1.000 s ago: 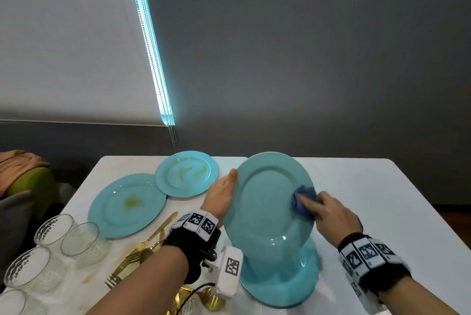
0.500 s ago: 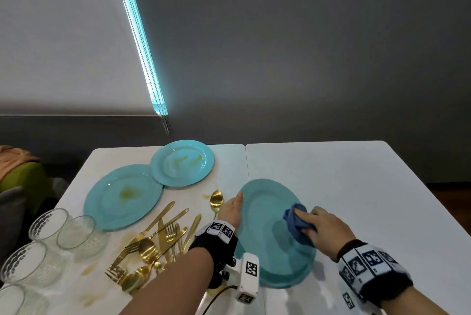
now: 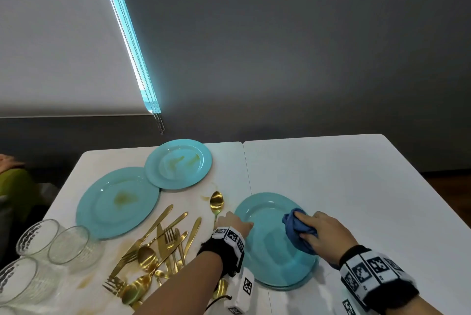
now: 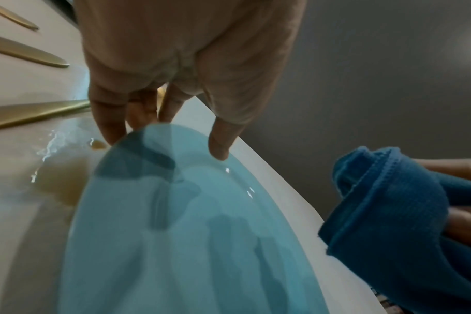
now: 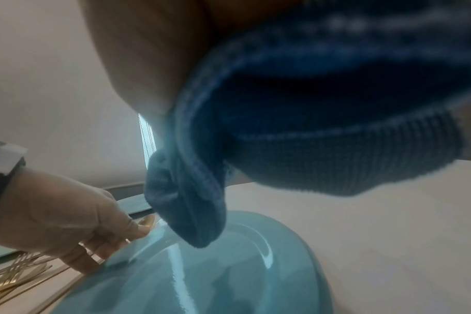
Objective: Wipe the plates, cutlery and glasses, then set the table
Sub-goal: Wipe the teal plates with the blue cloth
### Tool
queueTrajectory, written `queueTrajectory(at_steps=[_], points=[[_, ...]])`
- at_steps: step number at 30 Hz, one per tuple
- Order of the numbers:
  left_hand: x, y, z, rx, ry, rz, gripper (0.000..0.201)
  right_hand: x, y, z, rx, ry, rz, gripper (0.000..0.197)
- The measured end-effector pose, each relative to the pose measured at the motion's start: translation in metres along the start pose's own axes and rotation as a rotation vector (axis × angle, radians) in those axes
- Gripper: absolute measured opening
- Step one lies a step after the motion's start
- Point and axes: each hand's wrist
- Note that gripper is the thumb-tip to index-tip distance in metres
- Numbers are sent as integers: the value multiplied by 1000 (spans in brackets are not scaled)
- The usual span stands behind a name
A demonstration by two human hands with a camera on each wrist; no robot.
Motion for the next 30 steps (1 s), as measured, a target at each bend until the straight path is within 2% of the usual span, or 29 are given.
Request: queueTrajectory(at_steps=[5,9,11,14,17,19,22,23,25,27,29,30], points=[[10,4,-9,-76,-108,-8,57,15,-13,3,38,14,9,50],[36,-4,-51,-268,-79,-48,54,29,-24,0,78,37,8,49],[50,-16,-75,-165,-34,-51,49,36,-30,-2,90,41,12,48],[75,-41,-105,-115,75,54,51,48,-38,-5,97,42,16,48],[104,-55,-118,-66,88,31,36,63,-46,-9,97,45,19,46],[119,-63,-121,-57,65,10,41,71,-49,-11,106,63,26,44],[141,-67,-125,-281,4,0,54,79,-53,-12,113,71,37,44],[143,-63,-126,-419,-32,-23,55,80,-53,-12,114,71,39,43],[148,-56,-129,-663,-121,-42,50,80,-55,-11,124,71,49,41],[154,-52,-130,-877,-170,-110,45,78,-55,-11,133,66,61,39],[147,-47,-133,-1190,-220,-213,41,76,-55,-13,144,74,73,38],[146,-45,-136,-1281,-171,-230,37,75,-55,-14,153,82,81,38]])
Point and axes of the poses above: each hand's wrist, its own x-axis towards the middle knuckle, its own z-axis out of the palm, y = z × x, and after that the axes turned 14 degrees about -z, right-handed
